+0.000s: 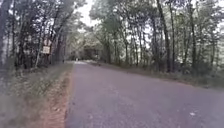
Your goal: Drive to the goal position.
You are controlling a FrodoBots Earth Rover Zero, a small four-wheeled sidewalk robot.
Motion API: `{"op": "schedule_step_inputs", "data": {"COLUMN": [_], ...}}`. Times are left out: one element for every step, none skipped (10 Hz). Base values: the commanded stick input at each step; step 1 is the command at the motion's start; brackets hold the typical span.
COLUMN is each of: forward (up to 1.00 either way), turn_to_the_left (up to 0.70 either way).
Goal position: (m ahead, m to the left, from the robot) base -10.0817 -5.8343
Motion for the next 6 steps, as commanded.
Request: {"op": "schedule_step_inputs", "data": {"forward": [0.70,0.70,0.70,0.70,0.70,0.70], "turn_to_the_left": [0.14,0.14,0.14,0.14,0.14,0.14]}}
